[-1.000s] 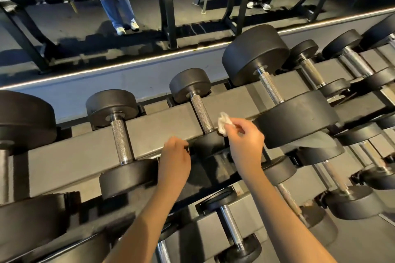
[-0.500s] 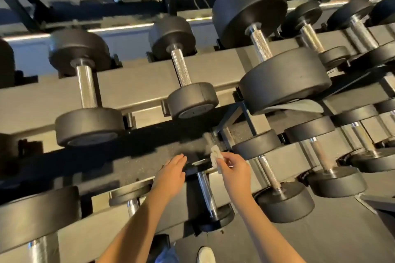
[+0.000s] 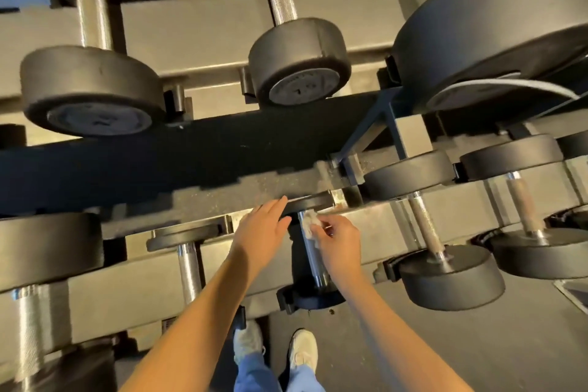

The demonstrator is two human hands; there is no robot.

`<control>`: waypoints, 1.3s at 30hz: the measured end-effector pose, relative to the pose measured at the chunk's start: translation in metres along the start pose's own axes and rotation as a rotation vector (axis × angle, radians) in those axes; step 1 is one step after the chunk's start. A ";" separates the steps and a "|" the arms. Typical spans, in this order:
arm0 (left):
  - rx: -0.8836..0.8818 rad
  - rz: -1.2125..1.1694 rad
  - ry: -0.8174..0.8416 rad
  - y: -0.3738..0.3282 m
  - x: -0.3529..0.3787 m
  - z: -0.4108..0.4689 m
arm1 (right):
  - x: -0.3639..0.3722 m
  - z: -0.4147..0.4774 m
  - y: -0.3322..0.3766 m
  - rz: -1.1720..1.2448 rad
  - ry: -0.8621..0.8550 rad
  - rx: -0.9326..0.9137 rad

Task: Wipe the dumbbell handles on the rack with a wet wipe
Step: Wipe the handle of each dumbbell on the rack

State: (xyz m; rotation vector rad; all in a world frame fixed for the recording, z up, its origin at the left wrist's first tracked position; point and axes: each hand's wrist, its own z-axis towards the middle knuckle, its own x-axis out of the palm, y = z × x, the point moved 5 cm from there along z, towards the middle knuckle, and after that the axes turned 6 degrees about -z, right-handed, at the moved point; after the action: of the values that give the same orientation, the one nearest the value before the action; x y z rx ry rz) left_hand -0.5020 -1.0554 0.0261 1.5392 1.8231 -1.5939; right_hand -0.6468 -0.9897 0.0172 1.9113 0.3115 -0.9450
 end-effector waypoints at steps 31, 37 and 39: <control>-0.035 -0.205 -0.121 -0.004 0.011 -0.011 | 0.012 0.015 -0.014 0.122 0.027 0.044; -0.029 -0.210 -0.110 -0.004 0.013 -0.013 | 0.009 -0.031 -0.040 -0.085 0.183 -0.015; -0.026 -0.224 -0.105 -0.006 0.014 -0.012 | 0.010 -0.035 -0.042 -0.104 0.184 -0.006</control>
State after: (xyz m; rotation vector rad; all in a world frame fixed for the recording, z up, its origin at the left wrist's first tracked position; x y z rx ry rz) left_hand -0.5068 -1.0369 0.0234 1.2514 2.0072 -1.7043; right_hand -0.6467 -0.9405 -0.0084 1.9964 0.5254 -0.8346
